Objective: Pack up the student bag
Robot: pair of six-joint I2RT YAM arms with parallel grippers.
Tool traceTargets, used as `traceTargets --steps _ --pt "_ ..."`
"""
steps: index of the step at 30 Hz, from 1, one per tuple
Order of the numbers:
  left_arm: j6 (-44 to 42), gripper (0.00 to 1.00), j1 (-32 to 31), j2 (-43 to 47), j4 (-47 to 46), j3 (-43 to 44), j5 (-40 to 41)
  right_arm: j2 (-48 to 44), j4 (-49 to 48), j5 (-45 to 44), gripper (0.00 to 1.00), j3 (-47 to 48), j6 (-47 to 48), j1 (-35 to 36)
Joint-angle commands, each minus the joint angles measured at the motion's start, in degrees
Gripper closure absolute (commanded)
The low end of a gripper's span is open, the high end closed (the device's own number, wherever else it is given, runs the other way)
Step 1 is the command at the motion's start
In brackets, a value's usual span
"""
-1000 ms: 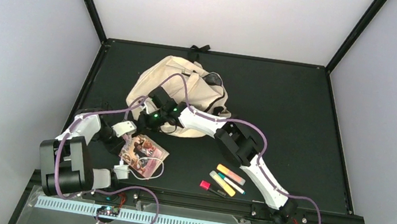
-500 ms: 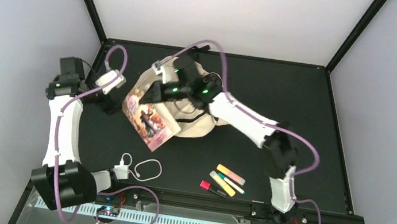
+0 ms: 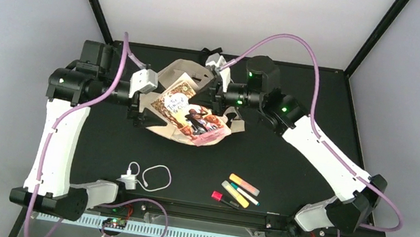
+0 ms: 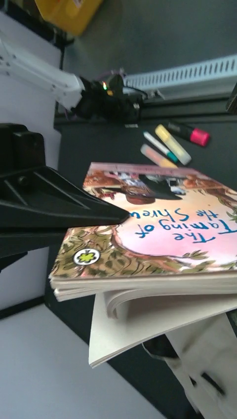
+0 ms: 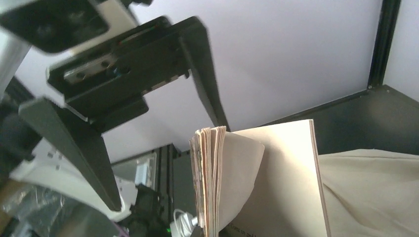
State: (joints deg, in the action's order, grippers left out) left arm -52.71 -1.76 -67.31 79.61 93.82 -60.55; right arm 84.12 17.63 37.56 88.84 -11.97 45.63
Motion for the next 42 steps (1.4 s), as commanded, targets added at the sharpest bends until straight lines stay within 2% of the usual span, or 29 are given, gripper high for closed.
traceTargets --steps 1,3,8,13,15,16,18,19,21,22,24,25,26,29,32,34,36,38,40,42 --pt "7.74 0.01 -4.62 -1.13 -1.16 1.56 -4.87 -2.81 7.99 3.41 0.99 0.57 14.93 0.04" --pt "9.26 0.02 -5.44 -1.58 -2.42 1.47 -2.37 -4.55 7.92 4.75 0.99 -0.55 16.00 0.01" --pt "8.73 0.20 -9.77 -3.49 -0.67 -1.09 0.17 -7.68 4.36 4.26 0.99 -2.85 16.00 0.01" --pt "13.26 0.34 -13.93 -2.23 -7.91 -4.93 6.20 -8.23 2.06 6.70 0.99 -3.20 14.78 0.02" --pt "14.90 0.51 -14.67 -1.17 -11.14 -5.79 6.25 -8.44 1.61 5.76 0.99 -3.49 14.80 0.07" --pt "15.43 0.67 -14.94 -0.51 -12.37 -5.92 5.54 -8.32 1.93 5.18 0.99 -3.54 14.92 0.08" --pt "16.78 0.92 -15.16 0.09 -13.78 -5.34 3.81 -7.87 2.65 4.27 0.99 -3.42 15.11 0.01" --pt "17.69 0.98 -15.18 -0.06 -13.78 -4.71 3.22 -7.76 2.96 3.66 0.99 -3.50 15.00 0.06" --pt "19.15 0.98 -15.12 -0.25 -14.05 -3.97 2.38 -7.86 3.15 0.46 0.97 -3.87 13.98 -0.23" --pt "20.04 0.98 -15.12 -0.08 -14.71 -3.85 2.38 -8.27 2.68 -2.04 0.81 -4.30 12.56 -0.77" --pt "24.04 0.98 -14.97 0.15 -16.96 -2.83 4.88 -10.07 0.64 -6.29 0.28 -6.34 8.20 -4.59" --pt "26.16 0.99 -14.71 0.05 -17.98 -1.80 6.67 -11.82 -1.90 -7.03 0.04 -8.42 4.82 -7.49" --pt "28.99 0.98 -14.23 -0.31 -18.91 -0.40 8.52 -15.08 -7.03 -6.50 0.00 -12.96 -0.03 -10.79" --pt "33.51 0.98 -13.20 -1.71 -19.94 5.87 8.20 -22.40 -19.00 -5.58 0.00 -25.36 -5.99 -17.43" --pt "34.30 0.98 -13.18 -4.27 -17.63 13.90 -0.93 -26.33 -29.22 -0.80 0.00 -31.78 -10.09 -17.58" --pt "35.59 0.98 -13.26 -4.89 -18.28 15.49 -7.47 -25.95 -36.93 1.95 0.00 -34.39 -15.27 -17.59" --pt "37.63 0.98 -13.31 -4.94 -19.94 14.59 -10.75 -24.79 -46.58 3.82 0.00 -36.20 -20.65 -17.55" --pt "38.31 0.98 -13.33 -4.86 -21.18 13.19 -10.72 -23.75 -54.04 4.38 0.00 -36.41 -23.99 -17.15" --pt "39.69 0.98 -13.36 -4.93 -22.71 12.22 -10.62 -22.93 -55.96 3.85 0.01 -34.55 -23.88 -15.82" --pt "42.31 0.98 -13.57 -5.25 -24.95 11.44 -11.10 -21.73 -56.80 4.05 0.07 -32.19 -23.59 -13.74"
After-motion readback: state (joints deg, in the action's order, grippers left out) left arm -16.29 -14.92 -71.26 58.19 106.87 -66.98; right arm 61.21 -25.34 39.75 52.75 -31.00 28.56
